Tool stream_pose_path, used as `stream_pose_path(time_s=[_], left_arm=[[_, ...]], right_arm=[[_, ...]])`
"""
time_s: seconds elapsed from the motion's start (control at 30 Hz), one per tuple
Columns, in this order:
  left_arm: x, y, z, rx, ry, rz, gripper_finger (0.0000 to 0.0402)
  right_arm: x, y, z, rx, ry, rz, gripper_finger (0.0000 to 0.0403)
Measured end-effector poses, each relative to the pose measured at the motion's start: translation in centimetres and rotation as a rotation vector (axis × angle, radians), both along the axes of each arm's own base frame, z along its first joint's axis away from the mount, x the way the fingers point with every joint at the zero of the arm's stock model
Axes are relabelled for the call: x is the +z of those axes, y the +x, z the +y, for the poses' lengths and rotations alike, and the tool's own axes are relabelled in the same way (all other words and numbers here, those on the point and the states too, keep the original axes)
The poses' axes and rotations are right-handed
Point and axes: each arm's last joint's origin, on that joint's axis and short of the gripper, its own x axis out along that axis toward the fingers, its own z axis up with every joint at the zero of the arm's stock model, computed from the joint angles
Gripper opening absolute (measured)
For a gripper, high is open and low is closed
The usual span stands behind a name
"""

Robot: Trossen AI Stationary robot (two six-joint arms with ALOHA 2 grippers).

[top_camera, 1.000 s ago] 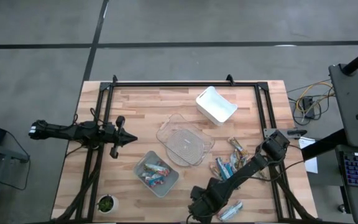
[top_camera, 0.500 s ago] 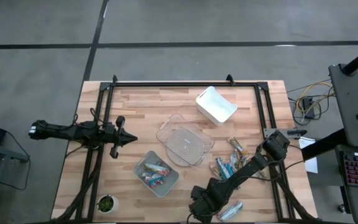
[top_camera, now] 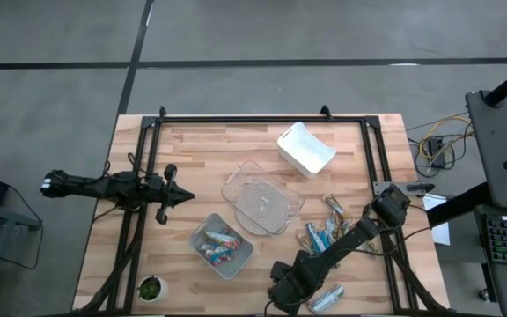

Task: Pick and place Granola Bars by type
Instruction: Put the red granola bar into the gray bin

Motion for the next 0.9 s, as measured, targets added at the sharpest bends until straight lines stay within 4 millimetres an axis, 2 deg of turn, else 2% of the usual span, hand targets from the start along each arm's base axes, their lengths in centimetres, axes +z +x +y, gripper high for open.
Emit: stream_pose_path(time_s=[0.47,0.9], left_arm=[[-0.01,0.0,0.0,0.0,0.0,0.0,0.0],[0.0,0.0,0.0,0.0,0.0,0.0,0.0]], right_arm=[[-0.09,0.06,0.06,0.001,0.012,0.0,0.0123],[0.06,0.13,0.13,0.005,0.023,-0.01,0.0077]])
